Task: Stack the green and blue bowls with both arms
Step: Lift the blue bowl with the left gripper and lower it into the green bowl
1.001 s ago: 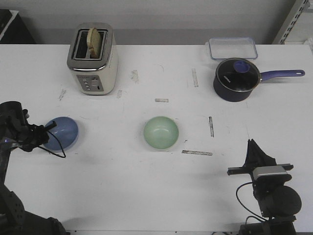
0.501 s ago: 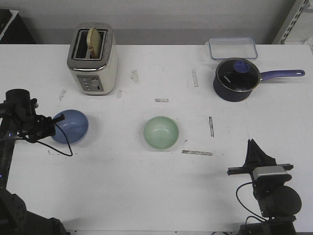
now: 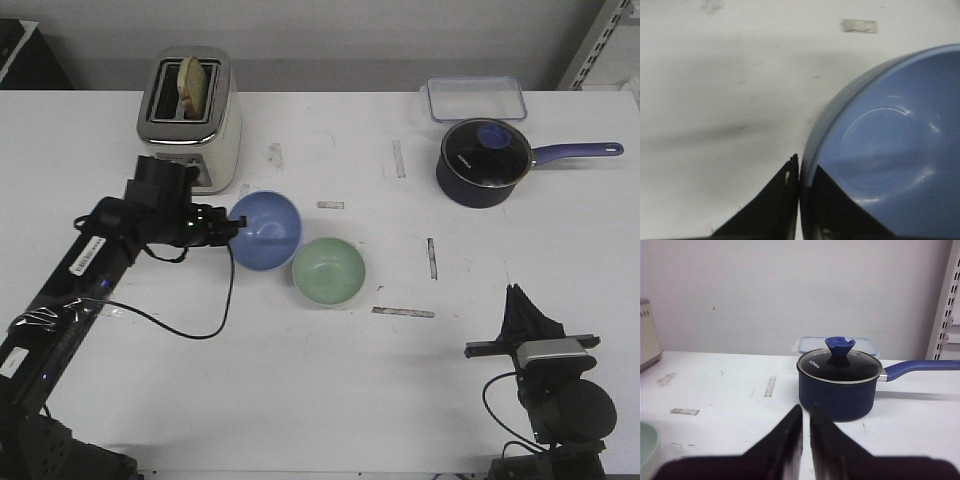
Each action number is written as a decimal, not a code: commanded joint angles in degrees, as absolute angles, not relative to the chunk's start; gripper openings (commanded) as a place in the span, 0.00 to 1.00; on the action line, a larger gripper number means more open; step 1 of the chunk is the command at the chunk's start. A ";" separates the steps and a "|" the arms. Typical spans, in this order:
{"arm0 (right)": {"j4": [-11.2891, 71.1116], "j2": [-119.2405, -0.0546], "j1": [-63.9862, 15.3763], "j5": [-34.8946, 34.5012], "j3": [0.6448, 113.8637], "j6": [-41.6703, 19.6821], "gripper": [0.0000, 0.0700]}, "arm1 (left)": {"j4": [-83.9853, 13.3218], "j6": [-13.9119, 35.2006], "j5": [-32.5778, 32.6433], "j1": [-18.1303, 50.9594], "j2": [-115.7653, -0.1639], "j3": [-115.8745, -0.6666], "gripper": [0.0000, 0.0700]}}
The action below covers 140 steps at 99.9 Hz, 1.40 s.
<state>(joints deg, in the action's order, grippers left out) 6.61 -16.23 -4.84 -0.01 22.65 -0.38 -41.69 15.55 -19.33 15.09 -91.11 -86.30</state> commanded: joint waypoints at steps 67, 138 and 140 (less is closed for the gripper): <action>6.00 -16.14 -4.91 0.01 22.83 -0.19 0.02 | -33.36 26.26 -11.79 33.36 -100.16 -87.55 0.00; 6.02 -16.14 -4.91 0.01 22.83 -0.19 0.02 | -33.52 20.21 -9.10 33.39 -93.51 -87.55 0.76; 6.00 -16.14 -4.91 0.01 22.83 -0.19 0.02 | -33.52 19.35 -8.78 33.39 -93.08 -87.50 0.75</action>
<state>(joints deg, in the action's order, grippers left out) 6.61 -16.23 -4.84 -0.01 22.65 -0.38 -33.50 24.03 -9.69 33.01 -93.30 -86.30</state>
